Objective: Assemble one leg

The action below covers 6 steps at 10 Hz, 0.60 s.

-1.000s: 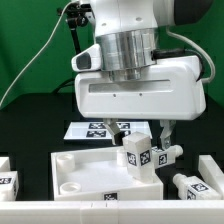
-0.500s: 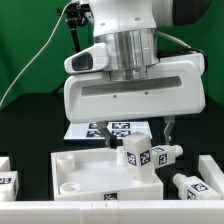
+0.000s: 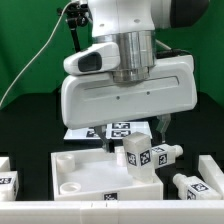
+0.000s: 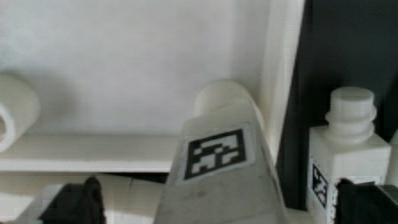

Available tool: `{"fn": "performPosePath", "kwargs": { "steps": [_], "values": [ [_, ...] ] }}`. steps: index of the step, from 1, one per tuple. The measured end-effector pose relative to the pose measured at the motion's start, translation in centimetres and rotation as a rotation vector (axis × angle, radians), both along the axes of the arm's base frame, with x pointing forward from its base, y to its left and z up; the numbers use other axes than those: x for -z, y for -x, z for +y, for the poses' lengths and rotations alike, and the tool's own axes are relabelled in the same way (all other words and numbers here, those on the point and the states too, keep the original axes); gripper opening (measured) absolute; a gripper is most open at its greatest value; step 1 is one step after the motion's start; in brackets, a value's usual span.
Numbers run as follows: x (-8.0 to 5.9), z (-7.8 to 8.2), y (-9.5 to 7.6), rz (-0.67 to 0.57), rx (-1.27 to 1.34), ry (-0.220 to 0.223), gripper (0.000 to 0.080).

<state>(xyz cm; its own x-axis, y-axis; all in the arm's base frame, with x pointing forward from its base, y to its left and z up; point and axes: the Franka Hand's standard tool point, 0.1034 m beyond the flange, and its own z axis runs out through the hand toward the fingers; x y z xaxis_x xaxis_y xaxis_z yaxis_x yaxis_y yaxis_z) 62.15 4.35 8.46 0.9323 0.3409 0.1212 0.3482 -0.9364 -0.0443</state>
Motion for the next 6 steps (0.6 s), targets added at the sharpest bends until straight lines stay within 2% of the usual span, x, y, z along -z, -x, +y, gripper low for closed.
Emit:
{"fn": "performPosePath", "kwargs": {
  "steps": [1, 3, 4, 6],
  "values": [
    [-0.06, 0.02, -0.06, -0.001, -0.013, 0.003, 0.0649],
    [-0.1, 0.0, -0.15, -0.003, -0.008, 0.003, 0.039],
    [-0.1, 0.0, -0.16, -0.003, -0.008, 0.003, 0.0285],
    [-0.09, 0.0, -0.16, -0.003, -0.006, 0.002, 0.0285]
  ]
}}
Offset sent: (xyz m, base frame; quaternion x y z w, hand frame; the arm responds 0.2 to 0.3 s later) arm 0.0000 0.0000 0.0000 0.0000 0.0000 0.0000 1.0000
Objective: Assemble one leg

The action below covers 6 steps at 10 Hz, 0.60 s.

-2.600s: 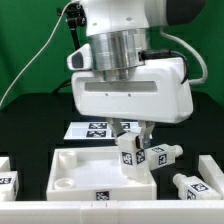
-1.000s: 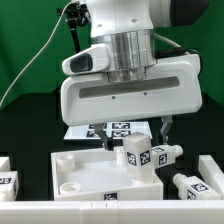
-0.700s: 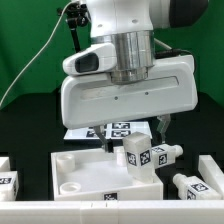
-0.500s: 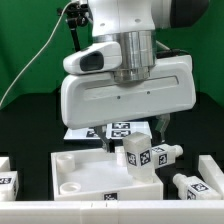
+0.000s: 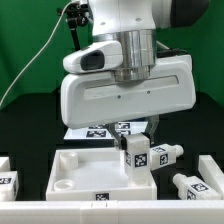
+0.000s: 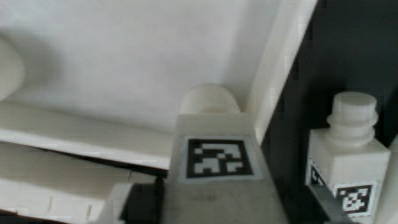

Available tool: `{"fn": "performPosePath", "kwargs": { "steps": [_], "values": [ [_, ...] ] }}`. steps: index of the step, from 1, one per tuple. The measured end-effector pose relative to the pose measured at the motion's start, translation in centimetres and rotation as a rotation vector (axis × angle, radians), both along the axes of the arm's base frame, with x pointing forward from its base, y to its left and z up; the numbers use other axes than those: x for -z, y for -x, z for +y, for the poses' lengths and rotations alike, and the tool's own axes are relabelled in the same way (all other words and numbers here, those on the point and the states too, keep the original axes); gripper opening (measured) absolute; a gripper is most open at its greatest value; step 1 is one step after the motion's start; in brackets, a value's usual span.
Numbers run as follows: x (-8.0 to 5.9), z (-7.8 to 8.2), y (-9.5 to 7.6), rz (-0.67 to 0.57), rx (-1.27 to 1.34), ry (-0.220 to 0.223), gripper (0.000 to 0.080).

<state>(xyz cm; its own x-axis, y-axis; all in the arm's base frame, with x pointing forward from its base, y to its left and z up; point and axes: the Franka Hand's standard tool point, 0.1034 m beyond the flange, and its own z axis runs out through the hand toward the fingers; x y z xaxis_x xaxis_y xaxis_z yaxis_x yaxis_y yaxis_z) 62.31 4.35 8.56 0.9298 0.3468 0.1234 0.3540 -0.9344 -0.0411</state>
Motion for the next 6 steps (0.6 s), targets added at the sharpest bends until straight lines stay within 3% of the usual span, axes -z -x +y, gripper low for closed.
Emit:
{"fn": "performPosePath", "kwargs": {
  "steps": [3, 6],
  "values": [
    [0.0, 0.04, 0.0, 0.008, 0.095, -0.012, 0.0285],
    [0.09, 0.73, -0.01, 0.021, 0.428, -0.048, 0.0285]
  ]
}}
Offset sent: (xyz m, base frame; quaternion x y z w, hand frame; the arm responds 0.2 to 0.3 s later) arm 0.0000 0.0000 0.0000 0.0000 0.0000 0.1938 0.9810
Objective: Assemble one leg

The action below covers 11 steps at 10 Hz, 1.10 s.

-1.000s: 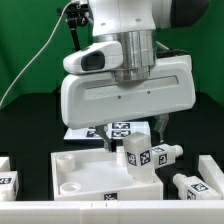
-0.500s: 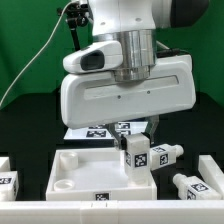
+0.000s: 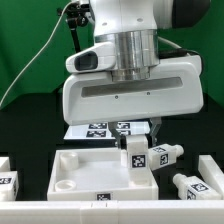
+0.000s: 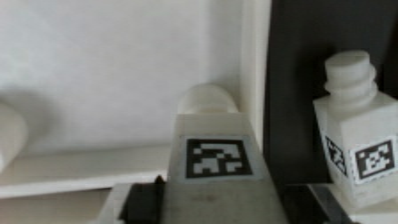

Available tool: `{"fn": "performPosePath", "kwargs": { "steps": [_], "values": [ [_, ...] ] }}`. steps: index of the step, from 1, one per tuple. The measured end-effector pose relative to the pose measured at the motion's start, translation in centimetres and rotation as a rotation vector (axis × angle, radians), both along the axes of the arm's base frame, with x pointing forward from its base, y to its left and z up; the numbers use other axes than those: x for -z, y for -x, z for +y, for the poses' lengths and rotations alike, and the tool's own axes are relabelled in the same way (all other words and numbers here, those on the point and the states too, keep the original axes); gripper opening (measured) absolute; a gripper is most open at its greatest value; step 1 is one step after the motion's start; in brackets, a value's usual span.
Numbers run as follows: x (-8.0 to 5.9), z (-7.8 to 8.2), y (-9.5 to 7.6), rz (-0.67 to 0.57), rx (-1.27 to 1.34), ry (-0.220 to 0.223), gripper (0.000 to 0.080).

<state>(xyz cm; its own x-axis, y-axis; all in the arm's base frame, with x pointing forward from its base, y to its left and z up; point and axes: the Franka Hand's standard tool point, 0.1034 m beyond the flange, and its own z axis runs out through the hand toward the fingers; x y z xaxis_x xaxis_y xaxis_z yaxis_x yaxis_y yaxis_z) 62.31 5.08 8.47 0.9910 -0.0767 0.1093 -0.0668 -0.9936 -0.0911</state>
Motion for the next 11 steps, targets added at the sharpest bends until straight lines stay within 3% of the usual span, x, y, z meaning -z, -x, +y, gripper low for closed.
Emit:
{"fn": "performPosePath", "kwargs": {
  "steps": [3, 8, 9, 10, 11],
  "values": [
    [0.1, 1.0, 0.1, 0.033, 0.361, -0.046, 0.0285],
    [0.1, 4.2, 0.5, 0.086, 0.842, -0.111, 0.0285],
    [0.1, 4.2, 0.5, 0.093, 0.884, -0.123, 0.0358],
    [0.1, 4.3, 0.5, 0.093, 0.88, -0.123, 0.0358],
    [0.1, 4.2, 0.5, 0.09, 0.844, -0.119, 0.0541]
  ]
}}
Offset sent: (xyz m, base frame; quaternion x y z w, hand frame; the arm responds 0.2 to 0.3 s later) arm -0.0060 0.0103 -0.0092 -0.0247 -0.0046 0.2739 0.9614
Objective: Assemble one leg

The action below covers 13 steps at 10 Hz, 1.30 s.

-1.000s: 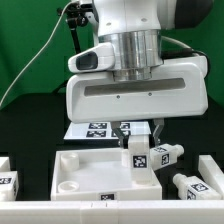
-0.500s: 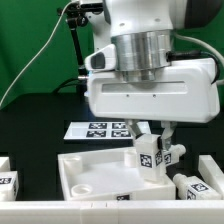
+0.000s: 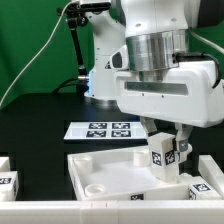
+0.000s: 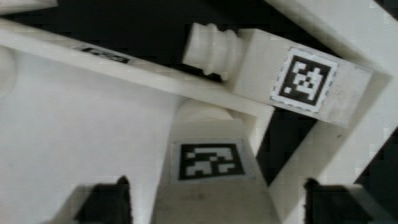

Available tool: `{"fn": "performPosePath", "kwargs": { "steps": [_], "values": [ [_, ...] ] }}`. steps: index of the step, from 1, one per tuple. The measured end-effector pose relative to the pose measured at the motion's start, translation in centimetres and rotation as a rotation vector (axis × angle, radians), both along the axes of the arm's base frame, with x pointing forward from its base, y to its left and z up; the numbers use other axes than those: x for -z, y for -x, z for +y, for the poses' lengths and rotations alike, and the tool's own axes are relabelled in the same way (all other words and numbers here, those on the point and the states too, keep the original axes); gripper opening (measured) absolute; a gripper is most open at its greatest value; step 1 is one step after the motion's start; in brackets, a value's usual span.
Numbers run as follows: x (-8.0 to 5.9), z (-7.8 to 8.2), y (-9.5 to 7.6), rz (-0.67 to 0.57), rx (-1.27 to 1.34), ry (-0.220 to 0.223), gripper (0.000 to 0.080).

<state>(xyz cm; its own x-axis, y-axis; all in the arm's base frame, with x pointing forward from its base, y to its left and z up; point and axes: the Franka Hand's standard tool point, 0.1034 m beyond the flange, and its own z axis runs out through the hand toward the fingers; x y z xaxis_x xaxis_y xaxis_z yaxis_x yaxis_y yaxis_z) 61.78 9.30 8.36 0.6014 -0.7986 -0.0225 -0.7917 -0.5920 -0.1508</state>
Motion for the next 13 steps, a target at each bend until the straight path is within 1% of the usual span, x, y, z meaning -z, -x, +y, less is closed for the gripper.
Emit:
{"fn": "performPosePath", "kwargs": {
  "steps": [1, 4, 7, 8, 9, 10, 13],
  "values": [
    [-0.01, -0.09, -0.02, -0.009, -0.081, 0.009, 0.0627],
    [-0.02, -0.07, -0.03, -0.034, -0.305, 0.034, 0.0648],
    [-0.02, -0.14, -0.04, -0.055, -0.496, 0.055, 0.0649],
    [-0.01, -0.28, -0.06, -0.068, -0.642, 0.079, 0.0649],
    [-0.04, -0.29, -0.08, -0.077, -0.722, 0.089, 0.0649],
    [-0.06, -0.32, -0.09, -0.086, -0.847, 0.112, 0.0649],
    [-0.07, -0.51, -0.18, -0.108, -1.138, 0.159, 0.0649]
  ]
}}
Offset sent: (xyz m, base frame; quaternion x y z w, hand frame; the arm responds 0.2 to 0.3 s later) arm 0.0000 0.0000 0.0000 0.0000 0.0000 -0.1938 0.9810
